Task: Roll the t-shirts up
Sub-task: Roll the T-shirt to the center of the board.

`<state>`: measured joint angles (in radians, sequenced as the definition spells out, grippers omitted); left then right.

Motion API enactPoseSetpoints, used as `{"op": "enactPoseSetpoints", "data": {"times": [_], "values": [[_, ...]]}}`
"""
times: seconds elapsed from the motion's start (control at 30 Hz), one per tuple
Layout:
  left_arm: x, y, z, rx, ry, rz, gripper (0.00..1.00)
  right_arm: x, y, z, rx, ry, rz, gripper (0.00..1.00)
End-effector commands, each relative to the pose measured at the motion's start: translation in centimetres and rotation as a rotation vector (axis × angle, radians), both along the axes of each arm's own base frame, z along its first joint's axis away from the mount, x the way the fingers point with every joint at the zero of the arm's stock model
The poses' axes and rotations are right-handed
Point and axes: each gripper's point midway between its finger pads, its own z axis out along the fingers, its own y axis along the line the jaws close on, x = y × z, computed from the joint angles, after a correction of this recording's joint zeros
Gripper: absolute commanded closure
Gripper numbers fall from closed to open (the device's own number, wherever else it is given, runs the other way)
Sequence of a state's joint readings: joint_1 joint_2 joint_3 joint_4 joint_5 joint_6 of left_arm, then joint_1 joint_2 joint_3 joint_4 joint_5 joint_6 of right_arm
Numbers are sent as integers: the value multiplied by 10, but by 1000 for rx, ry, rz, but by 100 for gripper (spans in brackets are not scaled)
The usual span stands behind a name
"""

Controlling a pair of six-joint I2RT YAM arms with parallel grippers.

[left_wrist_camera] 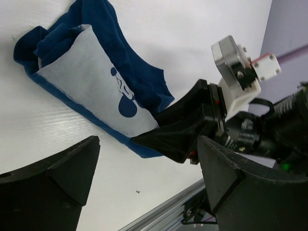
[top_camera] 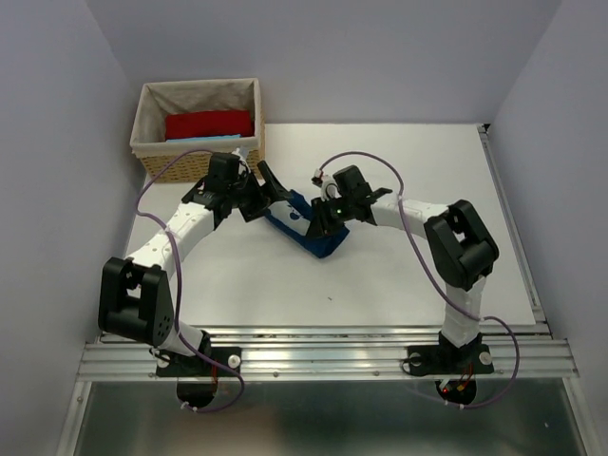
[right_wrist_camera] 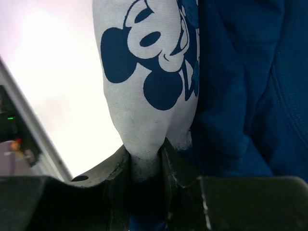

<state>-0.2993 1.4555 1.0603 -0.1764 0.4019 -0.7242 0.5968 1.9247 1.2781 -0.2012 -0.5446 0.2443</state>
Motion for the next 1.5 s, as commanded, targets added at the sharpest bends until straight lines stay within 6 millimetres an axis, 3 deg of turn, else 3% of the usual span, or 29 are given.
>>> {"op": "enactPoseSetpoints", "data": {"times": [0.0,0.2,0.23,0.47,0.73,0.9,1.03,1.1,1.2,1.33,1.47], "values": [[-2,-3,11,-8,-56,-37,10,-17,7,13,156,213,66,99],[1,-9,8,-15,-54,-47,19,-12,3,15,241,342,56,99],[1,-11,6,-15,-47,-50,19,-13,6,21,266,370,69,95],[21,-24,3,-10,-52,-77,20,2,0,8,288,463,27,94],[39,-34,-35,-6,-18,-82,21,7,-6,-19,268,544,-23,94],[48,-46,-48,-21,-41,-100,21,11,-14,-27,255,565,-66,93],[55,-49,-59,-3,-32,-108,21,10,-17,-21,244,536,-83,79],[58,-51,-59,-3,-35,-112,20,13,-23,-20,231,519,-112,55],[60,-54,-64,2,-28,-119,21,16,-26,-2,226,455,-133,38],[63,-56,-67,3,-24,-124,21,12,-34,24,220,370,-161,27],[66,-61,-66,-5,-25,-133,21,3,-45,33,189,331,-183,26]]}}
